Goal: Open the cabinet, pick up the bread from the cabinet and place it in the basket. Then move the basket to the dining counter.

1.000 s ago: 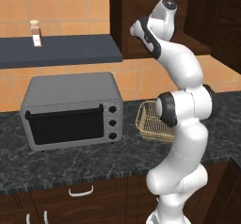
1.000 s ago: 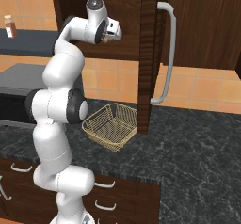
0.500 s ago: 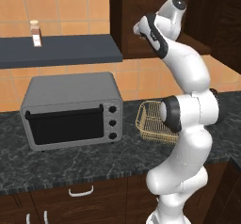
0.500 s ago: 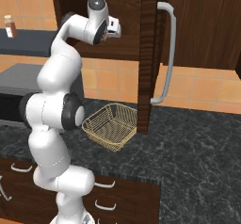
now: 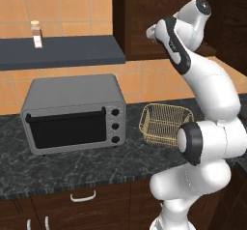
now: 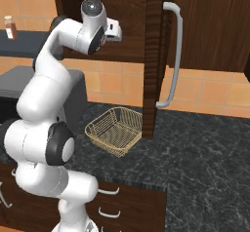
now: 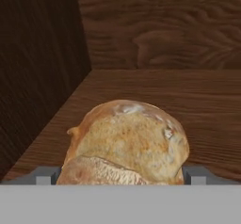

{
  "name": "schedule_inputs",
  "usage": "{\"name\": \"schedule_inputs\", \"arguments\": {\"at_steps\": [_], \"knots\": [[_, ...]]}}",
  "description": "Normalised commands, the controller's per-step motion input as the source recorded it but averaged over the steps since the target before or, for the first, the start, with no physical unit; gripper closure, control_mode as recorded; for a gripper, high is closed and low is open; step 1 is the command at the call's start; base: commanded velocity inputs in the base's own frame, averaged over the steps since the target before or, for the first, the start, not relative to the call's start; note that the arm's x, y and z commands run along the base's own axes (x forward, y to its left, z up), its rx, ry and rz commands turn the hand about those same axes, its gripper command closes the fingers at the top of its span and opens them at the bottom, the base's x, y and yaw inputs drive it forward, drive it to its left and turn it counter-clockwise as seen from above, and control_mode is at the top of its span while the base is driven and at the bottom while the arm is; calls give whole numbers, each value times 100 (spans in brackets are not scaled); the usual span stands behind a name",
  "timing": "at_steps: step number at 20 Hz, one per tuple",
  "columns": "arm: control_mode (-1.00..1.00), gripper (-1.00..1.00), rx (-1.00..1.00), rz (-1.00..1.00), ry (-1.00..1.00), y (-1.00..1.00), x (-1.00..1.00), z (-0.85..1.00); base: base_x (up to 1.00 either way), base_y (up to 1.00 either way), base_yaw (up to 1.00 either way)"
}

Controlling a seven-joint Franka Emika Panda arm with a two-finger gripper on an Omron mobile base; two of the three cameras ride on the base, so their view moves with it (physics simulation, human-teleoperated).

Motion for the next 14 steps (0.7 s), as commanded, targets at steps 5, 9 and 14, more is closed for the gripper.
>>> {"name": "schedule_inputs", "arguments": {"at_steps": [5,9,14], "knots": [[-100,100,-7,0,6,0,-100,15,0,0,0],[-100,100,-3,0,20,0,-100,-9,0,0,0],[-100,100,-1,0,13,0,-100,-27,0,0,0]]}}
